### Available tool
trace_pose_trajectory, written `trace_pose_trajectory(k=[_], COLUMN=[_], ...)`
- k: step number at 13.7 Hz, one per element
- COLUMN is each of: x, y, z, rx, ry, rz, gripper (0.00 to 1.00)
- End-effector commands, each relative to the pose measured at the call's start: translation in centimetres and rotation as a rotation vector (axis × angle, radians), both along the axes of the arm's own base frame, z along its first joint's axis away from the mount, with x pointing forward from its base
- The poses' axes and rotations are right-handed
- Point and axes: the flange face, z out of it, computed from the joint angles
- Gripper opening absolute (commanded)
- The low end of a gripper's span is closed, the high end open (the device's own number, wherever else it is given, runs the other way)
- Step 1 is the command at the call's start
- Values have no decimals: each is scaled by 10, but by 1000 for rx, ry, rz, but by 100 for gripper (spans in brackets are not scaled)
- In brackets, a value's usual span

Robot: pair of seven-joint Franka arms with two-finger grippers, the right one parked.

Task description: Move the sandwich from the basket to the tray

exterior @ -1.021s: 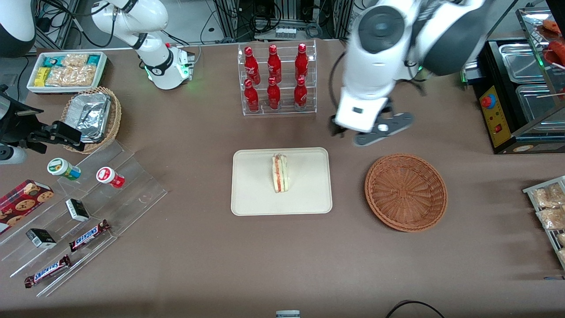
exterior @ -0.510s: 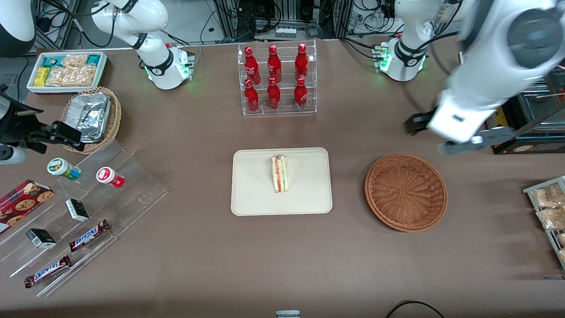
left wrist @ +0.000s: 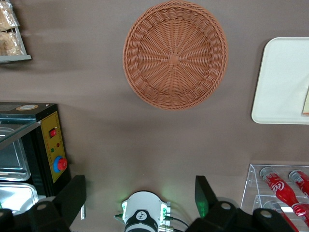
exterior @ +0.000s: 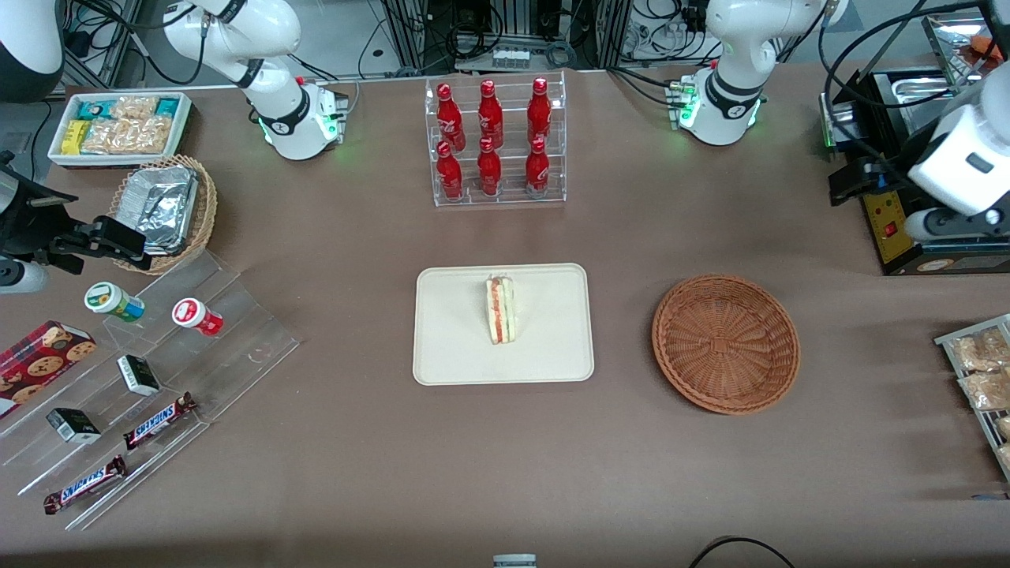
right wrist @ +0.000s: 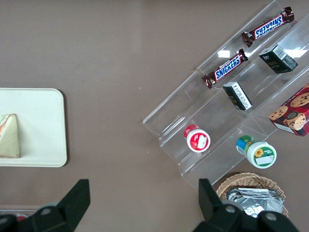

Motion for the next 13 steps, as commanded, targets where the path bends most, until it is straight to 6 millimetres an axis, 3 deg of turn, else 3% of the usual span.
trace_pose_trajectory(k=[1,2,5,6,11,13], x=[-16,-18,-46,-47,-19,-16], y=[2,4,39,40,37,38], z=[1,1,2,0,-6,-10], rx=[-5,-17,-17,-18,-68,-61], ry=[0,-2,-89,-87,-80,-71], rz=[-25,-56,-47,-48,-41,-36], gripper=[99,99,99,99,99,99])
